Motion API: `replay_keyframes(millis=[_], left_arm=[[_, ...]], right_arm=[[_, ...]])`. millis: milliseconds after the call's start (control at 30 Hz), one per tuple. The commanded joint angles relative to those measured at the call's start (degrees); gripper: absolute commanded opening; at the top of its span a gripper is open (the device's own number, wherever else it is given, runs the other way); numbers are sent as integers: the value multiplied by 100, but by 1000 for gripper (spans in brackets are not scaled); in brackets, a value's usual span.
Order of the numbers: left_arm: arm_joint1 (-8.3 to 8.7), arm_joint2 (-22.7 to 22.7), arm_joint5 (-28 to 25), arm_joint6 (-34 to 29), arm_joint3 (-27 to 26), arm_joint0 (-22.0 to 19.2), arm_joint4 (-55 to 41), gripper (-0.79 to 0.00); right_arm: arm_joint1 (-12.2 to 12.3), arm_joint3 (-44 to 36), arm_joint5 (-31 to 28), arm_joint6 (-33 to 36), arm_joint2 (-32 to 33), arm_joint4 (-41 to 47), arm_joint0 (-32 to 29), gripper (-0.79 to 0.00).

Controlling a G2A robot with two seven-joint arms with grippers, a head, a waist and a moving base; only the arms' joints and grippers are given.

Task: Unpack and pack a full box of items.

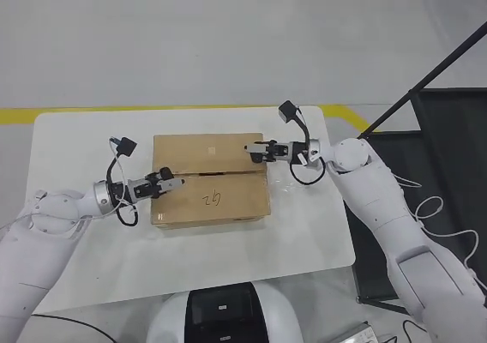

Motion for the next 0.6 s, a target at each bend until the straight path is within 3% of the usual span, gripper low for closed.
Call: replay_keyframes(millis=[0, 267, 567], left_arm=[[-14, 0, 38, 38, 91, -25, -45, 0], [-41, -127, -81, 17, 319, -34, -412, 0], [-71, -155, 375, -127, 405, -106, -537, 0]], right_arm=[[33, -181, 38, 13, 78, 21, -90, 0], [198, -1189, 373, 225, 450, 181, -646, 0], [471, -2457, 806, 338, 1266, 174, -1619, 0]])
